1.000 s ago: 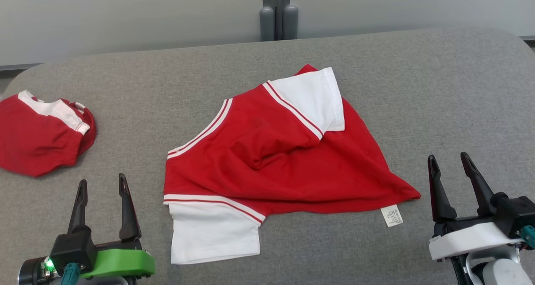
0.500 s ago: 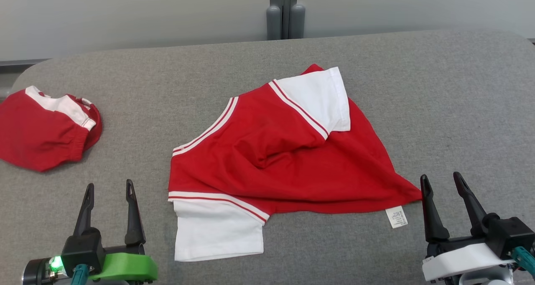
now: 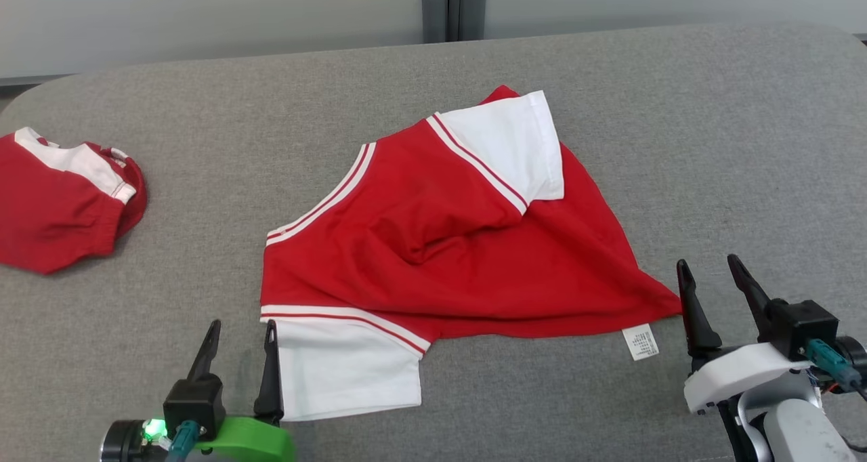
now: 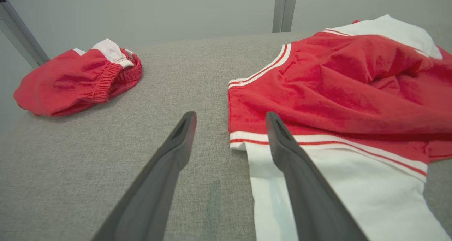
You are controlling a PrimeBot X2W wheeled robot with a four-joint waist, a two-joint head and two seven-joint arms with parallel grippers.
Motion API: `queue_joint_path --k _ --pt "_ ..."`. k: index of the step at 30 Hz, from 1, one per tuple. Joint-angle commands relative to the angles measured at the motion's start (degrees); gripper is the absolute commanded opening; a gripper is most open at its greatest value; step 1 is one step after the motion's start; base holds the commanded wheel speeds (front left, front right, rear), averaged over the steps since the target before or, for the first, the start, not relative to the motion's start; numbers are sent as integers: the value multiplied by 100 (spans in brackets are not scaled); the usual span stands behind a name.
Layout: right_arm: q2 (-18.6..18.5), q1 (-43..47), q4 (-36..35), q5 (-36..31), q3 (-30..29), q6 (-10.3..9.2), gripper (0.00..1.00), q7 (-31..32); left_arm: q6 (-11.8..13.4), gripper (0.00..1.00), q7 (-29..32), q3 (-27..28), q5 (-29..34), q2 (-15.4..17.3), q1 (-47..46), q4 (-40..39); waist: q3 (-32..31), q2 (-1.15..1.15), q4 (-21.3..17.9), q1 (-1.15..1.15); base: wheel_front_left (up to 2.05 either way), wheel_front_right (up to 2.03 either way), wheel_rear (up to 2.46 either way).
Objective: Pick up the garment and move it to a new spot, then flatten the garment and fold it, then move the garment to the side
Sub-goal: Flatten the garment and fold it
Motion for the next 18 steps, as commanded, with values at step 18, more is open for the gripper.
queue_joint_path --k 18 --pt "24 -614 1937 597 723 -6 100 -3 -218 100 12 -916 -784 4 -265 1717 201 0 36 0 0 0 0"
